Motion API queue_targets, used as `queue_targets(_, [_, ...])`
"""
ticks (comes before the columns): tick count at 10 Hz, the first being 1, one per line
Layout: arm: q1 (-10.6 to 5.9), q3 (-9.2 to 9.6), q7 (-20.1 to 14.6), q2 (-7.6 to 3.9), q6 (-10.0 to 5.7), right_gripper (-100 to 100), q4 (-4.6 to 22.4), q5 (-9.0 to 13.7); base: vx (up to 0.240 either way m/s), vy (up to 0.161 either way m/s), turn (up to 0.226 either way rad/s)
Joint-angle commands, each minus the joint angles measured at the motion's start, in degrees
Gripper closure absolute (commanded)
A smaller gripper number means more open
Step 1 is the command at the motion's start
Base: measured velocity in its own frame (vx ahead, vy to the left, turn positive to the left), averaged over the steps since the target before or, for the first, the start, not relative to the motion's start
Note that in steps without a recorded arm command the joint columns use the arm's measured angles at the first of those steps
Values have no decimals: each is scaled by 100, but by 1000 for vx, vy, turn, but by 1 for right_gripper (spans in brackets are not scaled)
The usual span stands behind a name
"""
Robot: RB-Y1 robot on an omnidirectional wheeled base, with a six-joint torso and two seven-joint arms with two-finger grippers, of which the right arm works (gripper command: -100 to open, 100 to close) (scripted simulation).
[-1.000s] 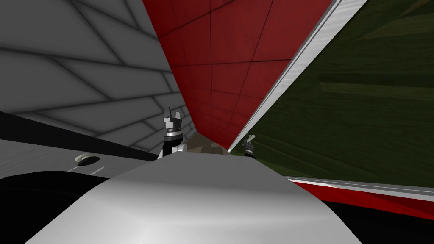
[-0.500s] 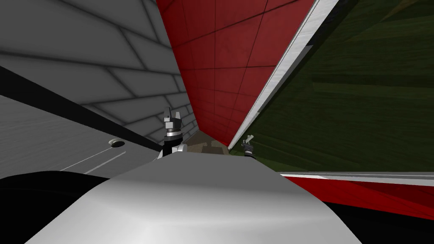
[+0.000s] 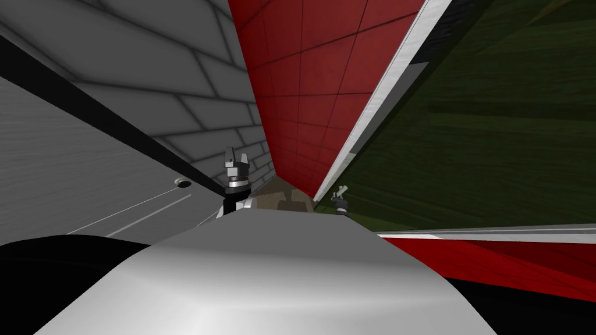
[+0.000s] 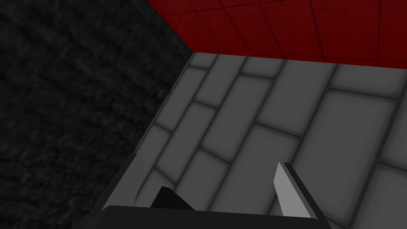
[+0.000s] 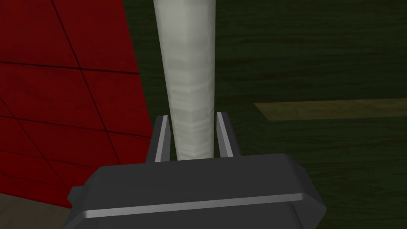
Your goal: Pull the door open
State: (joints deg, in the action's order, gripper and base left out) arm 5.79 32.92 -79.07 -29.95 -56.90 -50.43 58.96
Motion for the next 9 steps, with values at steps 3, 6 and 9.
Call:
queue_targets(3, [117, 245, -194, -191, -119, 100, -83, -87, -190, -12, 91])
queue_targets(6, [187, 431, -349, -332, -218, 100, -131, -157, -216, -18, 86])
queue_targets(9, [245, 598, -485, -443, -359, 100, -126, -227, -179, -39, 107])
